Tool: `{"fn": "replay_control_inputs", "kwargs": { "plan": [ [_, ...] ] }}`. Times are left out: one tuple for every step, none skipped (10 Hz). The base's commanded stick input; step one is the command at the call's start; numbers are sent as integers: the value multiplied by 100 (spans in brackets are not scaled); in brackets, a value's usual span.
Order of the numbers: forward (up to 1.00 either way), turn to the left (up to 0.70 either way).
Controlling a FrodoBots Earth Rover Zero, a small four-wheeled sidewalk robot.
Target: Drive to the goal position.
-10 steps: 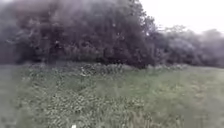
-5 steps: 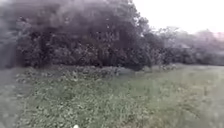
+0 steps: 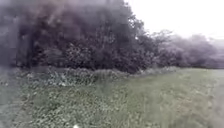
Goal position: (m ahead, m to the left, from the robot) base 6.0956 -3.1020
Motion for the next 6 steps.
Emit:
{"fn": "replay_control_inputs", "kwargs": {
  "plan": [
    [70,-35],
    [70,-35],
    [70,-35],
    [70,-35],
    [70,-35],
    [70,-35]
  ]
}}
